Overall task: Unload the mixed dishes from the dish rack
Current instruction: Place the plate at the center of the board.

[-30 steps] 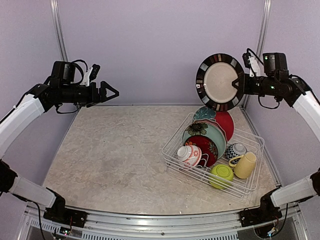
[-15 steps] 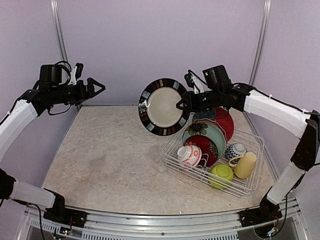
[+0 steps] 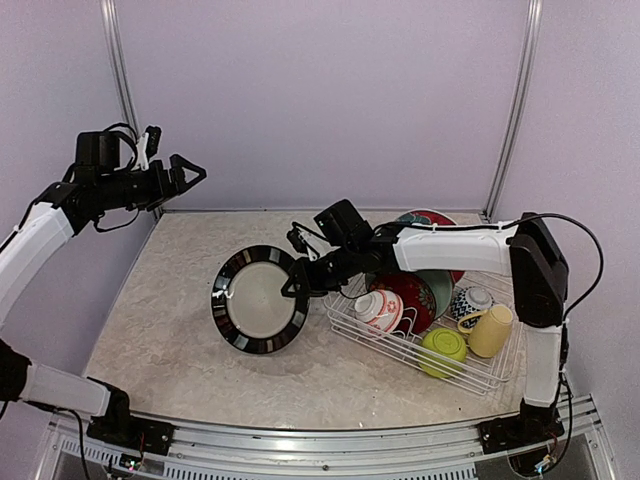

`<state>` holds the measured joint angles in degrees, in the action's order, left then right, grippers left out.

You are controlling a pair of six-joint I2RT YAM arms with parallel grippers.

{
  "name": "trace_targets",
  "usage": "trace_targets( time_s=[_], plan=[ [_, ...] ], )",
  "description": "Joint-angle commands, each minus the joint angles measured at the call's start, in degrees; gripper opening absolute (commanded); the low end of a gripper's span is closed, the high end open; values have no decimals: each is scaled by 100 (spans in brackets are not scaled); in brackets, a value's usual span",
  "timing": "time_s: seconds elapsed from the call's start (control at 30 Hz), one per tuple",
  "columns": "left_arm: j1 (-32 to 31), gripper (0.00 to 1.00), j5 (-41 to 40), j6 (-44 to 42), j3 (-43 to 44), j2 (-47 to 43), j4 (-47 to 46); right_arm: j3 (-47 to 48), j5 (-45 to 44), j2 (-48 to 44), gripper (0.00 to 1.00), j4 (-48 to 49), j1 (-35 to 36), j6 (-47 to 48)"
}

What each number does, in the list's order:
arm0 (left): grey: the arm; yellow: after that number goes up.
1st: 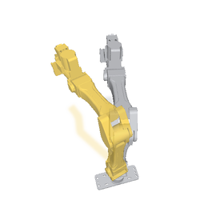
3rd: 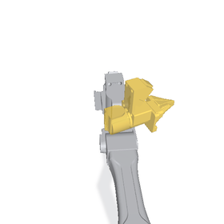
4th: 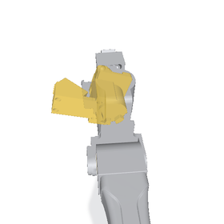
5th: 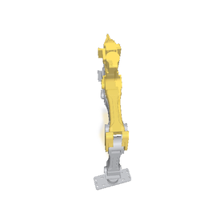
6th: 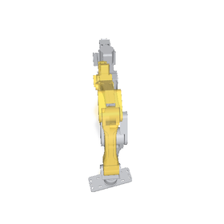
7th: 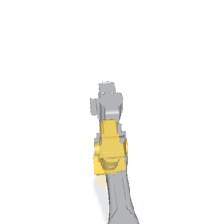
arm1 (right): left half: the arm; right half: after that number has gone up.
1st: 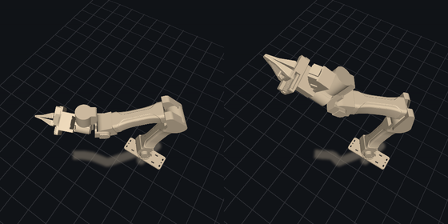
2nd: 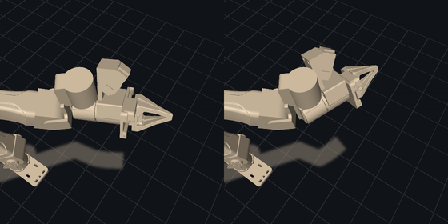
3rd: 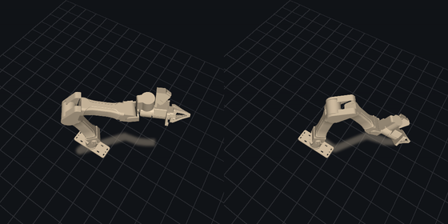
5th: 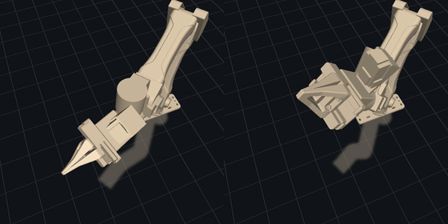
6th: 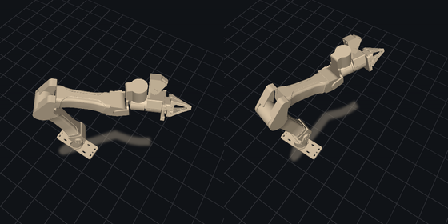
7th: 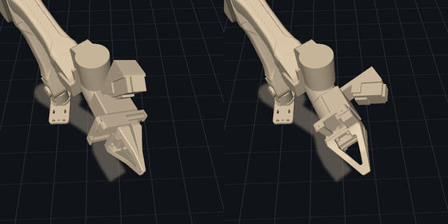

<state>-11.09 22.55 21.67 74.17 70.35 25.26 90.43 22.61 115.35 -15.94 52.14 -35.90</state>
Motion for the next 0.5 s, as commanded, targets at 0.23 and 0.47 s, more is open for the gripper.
trace_targets(
  time_s=[0.23, 0.47],
  plan=[
    [143, 99, 173, 23, -124, 12, -170, 1270, 975, 925, 0, 588, 618, 3],
    [342, 99, 211, 149, 57, 206, 47, 1196, 759, 1228, 0, 248, 734, 119]
  ],
)
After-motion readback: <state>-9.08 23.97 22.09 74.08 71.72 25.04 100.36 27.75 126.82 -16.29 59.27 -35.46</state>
